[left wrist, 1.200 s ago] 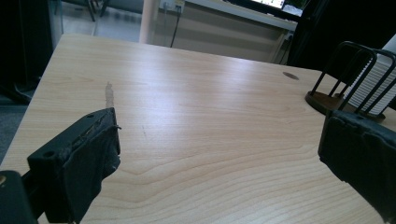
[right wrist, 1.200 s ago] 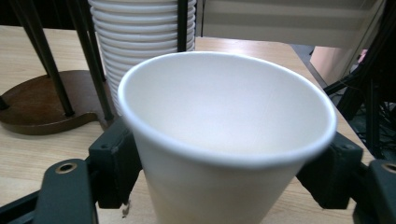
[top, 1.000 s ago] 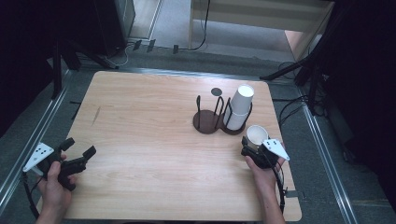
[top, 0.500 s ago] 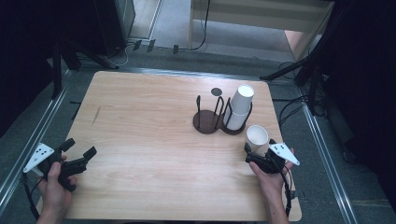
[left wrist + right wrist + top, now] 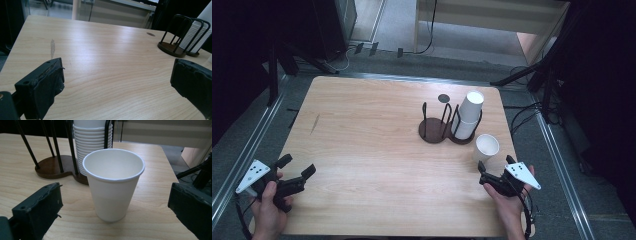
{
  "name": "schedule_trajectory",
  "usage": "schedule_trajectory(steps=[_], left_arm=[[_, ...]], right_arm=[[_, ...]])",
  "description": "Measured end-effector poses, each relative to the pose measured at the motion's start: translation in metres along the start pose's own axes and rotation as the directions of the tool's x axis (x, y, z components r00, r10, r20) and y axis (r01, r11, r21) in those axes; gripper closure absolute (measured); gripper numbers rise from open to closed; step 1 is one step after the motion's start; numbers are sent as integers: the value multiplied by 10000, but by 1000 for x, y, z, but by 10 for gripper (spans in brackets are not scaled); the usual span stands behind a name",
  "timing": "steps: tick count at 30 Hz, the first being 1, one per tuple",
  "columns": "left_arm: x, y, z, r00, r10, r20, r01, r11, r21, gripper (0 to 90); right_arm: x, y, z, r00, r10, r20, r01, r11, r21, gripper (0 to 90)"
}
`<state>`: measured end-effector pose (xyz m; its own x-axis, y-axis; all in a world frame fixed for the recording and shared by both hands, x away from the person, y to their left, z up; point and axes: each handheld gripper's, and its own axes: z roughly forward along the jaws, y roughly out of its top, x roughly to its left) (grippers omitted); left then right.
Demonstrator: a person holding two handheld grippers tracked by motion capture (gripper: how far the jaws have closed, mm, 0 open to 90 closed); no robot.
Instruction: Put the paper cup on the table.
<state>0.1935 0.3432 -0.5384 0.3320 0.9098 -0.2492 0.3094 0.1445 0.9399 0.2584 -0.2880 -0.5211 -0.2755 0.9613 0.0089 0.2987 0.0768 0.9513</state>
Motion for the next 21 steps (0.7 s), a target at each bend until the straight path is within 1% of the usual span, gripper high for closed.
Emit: schedule_trajectory(steps=[7, 10, 12, 14, 17, 18, 19, 20, 21], left_arm=[[1, -5, -8, 9999, 69, -117, -66, 9997, 223, 0], [3, -7, -11, 9998, -2, -199, 7, 9997, 254, 0], [4, -8, -14, 9997, -44, -254, 51, 9997, 252, 0], [4, -10, -17, 9996, 0, -297, 9, 9995, 304, 0], [5, -12, -20, 9995, -1, -306, 12, 9993, 362, 0], [5, -12, -20, 9995, -1, -306, 12, 9993, 362, 0], [6, -13, -22, 9993, -56, -360, 69, 9993, 363, 0], [7, -14, -23, 9992, -114, -380, 128, 9993, 355, 0], [7, -15, -24, 9991, -92, -402, 108, 9991, 399, 0]], right_arm=[[-11, -4, -17, 9997, 236, 91, -235, 9997, -98, 0], [-16, -6, -22, 9992, 347, 172, -346, 9994, -101, 0], [-20, -8, -26, 9988, 402, 265, -400, 9992, -91, 0], [-24, -10, -29, 9980, 552, 306, -550, 9985, -77, 0], [-30, -14, -33, 9971, 607, 463, -605, 9981, -76, 0], [-30, -14, -33, 9971, 607, 463, -605, 9981, -76, 0], [-34, -17, -37, 9964, 644, 552, -645, 9979, -3, 0], [-36, -18, -38, 9963, 647, 574, -649, 9979, 16, 0], [-37, -19, -39, 9957, 684, 623, -688, 9976, 42, 0]])
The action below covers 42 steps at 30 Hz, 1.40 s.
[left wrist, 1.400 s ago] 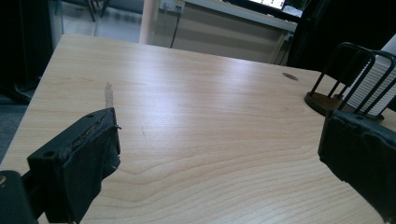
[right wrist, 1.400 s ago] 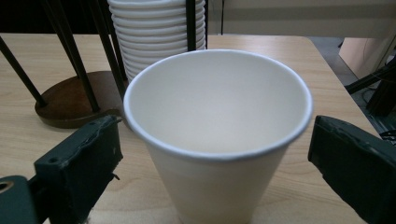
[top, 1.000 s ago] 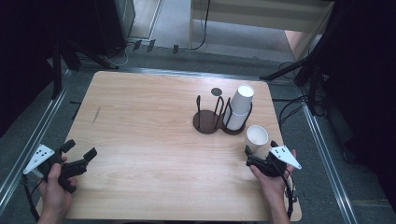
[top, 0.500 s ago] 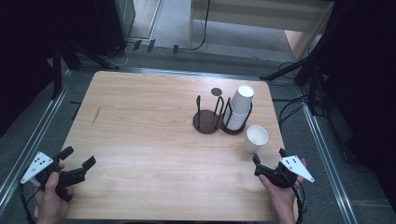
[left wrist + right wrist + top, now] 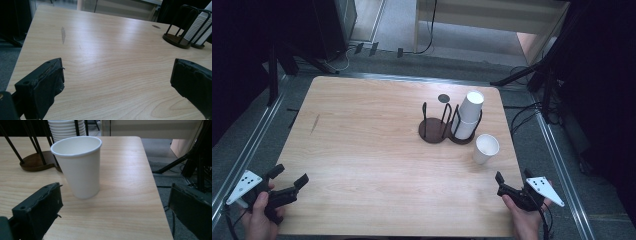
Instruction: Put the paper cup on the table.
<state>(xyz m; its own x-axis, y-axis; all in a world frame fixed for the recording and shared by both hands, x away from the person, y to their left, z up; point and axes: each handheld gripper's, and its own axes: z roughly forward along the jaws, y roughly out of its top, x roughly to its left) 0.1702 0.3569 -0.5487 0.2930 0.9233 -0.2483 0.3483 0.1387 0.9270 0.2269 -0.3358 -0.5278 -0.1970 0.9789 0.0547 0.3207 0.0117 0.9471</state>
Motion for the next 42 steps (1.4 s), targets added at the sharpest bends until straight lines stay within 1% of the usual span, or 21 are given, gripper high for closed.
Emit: schedule_trajectory(steps=[3, 5, 7, 9, 13, 16, 18, 21, 22, 24, 26, 28, 30, 31, 34, 36, 38, 39, 42], left_arm=[[1, -2, -1, 10000, 59, -52, -59, 10000, 70, 0], [2, -2, -2, 10000, 59, -70, -58, 10000, 80, 0], [3, -3, -4, 9999, 51, -122, -50, 10000, 82, 0], [4, -4, -7, 9997, 133, -214, -129, 9998, 170, 0], [8, -8, -13, 9997, 6, -261, -1, 9999, 160, 0], [10, -8, -13, 9996, -150, -254, 152, 9998, 97, 0], [9, -7, -12, 9996, -82, -272, 86, 9998, 165, 0], [7, -7, -11, 9995, 154, -281, -146, 9995, 280, 0], [7, -7, -11, 9995, 154, -281, -146, 9995, 280, 0], [8, -7, -11, 9991, 96, -425, -83, 9995, 299, 0], [9, -6, -10, 9983, -56, -585, 74, 9995, 299, 0], [10, -6, -9, 9977, -144, -658, 168, 9992, 355, 0], [10, -6, -9, 9979, -85, -636, 112, 9990, 424, 0], [9, -6, -8, 9981, -89, -610, 114, 9991, 415, 0], [7, -5, -7, 9981, 120, -603, -87, 9985, 546, 0], [6, -5, -6, 9976, 151, -677, -109, 9980, 625, 0], [7, -5, -6, 9977, 104, -675, -59, 9978, 664, 0], [7, -5, -6, 9977, 19, -681, 25, 9979, 644, 0], [8, -5, -6, 9977, -55, -677, 99, 9978, 650, 0]], right_arm=[[-5, -4, -5, 9999, 60, 90, -61, 10000, 56, 0], [-7, -7, -7, 9999, 14, 146, -16, 9999, 142, 0], [-10, -9, -9, 9998, 121, 156, -124, 9998, 180, 0], [-13, -10, -11, 9996, 202, 174, -205, 9997, 157, 0], [-17, -12, -14, 9994, 201, 273, -205, 9997, 153, 0], [-19, -14, -14, 9992, 252, 319, -256, 9996, 133, 0], [-20, -15, -14, 9989, 397, 258, -400, 9991, 138, 0], [-18, -16, -14, 9991, 286, 319, -290, 9995, 116, 0], [-18, -16, -14, 9991, 230, 354, -234, 9997, 107, 0], [-19, -16, -13, 9987, 302, 401, -306, 9995, 98, 0], [-20, -16, -13, 9981, 431, 445, -435, 9990, 76, 0], [-20, -17, -12, 9984, 395, 411, -398, 9992, 50, 0], [-19, -17, -12, 9985, 359, 412, -364, 9993, 119, 0], [-18, -17, -11, 9988, 253, 425, -258, 9996, 123, 0], [-16, -18, -10, 9988, 137, 470, -147, 9997, 216, 0], [-16, -18, -10, 9987, 137, 492, -147, 9997, 197, 0], [-17, -18, -10, 9982, 281, 532, -293, 9993, 211, 0], [-18, -18, -10, 9980, 344, 527, -355, 9992, 189, 0], [-18, -18, -10, 9977, 384, 560, -395, 9990, 192, 0]])
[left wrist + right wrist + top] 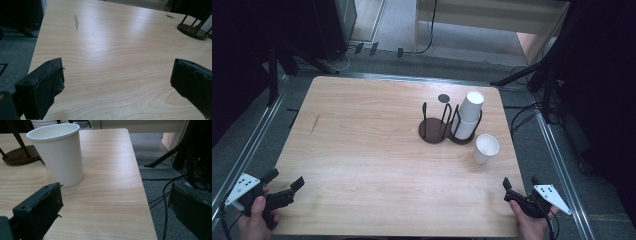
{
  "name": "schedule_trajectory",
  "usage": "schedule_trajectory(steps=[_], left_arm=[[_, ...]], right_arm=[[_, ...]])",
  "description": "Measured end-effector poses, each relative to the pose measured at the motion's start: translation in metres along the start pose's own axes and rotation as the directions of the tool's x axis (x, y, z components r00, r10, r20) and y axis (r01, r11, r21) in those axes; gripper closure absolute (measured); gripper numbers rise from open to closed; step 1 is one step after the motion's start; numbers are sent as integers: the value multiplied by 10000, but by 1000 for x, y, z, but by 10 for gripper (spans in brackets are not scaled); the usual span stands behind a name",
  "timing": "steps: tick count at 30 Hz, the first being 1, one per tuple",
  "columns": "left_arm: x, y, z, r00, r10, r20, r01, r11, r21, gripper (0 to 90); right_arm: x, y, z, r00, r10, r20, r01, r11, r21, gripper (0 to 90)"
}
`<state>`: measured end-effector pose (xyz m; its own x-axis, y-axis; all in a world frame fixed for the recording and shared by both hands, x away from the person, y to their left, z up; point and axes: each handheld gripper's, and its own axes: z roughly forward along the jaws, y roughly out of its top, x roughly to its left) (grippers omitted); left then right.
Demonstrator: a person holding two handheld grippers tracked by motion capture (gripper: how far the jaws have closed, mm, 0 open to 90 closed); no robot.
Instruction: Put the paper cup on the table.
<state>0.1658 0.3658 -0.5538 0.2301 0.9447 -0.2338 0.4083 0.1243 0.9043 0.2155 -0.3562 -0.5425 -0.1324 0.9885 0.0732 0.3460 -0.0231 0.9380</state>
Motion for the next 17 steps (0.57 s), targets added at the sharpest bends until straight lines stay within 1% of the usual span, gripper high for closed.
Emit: schedule_trajectory(steps=[4, 7, 17], left_arm=[[0, 0, 0, 10000, 38, 32, -38, 10000, 47, 0], [1, 0, 0, 10000, -46, 45, 45, 10000, 52, 0], [1, 1, 1, 9999, -79, 77, 78, 9999, 144, 0]], right_arm=[[1, 0, 0, 10000, -19, 58, 18, 10000, 24, 0], [0, 0, 1, 10000, -19, 88, 19, 10000, 19, 0], [2, 0, 1, 9999, -106, 50, 106, 9999, 24, 0]])
